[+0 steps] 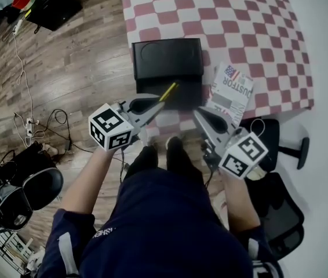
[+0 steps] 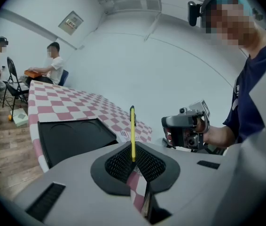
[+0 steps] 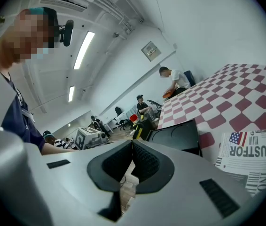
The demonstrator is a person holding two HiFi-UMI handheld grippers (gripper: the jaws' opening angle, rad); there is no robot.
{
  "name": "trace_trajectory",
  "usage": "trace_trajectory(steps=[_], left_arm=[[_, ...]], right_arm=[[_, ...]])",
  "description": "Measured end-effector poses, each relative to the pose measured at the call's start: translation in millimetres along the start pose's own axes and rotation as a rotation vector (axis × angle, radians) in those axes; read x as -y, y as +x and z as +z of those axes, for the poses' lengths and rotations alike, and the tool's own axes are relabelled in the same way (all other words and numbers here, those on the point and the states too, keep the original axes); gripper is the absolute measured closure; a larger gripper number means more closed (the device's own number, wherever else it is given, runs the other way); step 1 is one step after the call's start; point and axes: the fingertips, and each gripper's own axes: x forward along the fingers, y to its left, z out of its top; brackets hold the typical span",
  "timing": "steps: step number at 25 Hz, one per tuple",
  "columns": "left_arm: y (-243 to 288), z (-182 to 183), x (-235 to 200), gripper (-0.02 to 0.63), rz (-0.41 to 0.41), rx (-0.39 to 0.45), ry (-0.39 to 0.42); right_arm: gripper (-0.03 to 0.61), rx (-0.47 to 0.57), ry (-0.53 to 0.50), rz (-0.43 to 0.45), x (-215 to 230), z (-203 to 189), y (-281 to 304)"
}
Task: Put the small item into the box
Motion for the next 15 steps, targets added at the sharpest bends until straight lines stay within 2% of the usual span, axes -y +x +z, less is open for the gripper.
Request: trace_trajectory(steps=[7, 15], left_arm=[[41, -21, -19, 0.568, 0.002, -0.114, 0.027], [82, -57, -40, 0.568, 0.024, -0.301, 0.061]], right_arm=[[0.561, -0.018, 0.034, -0.004, 34, -6, -7], [0.561, -0.031, 0.080, -0.019, 67, -16, -18]])
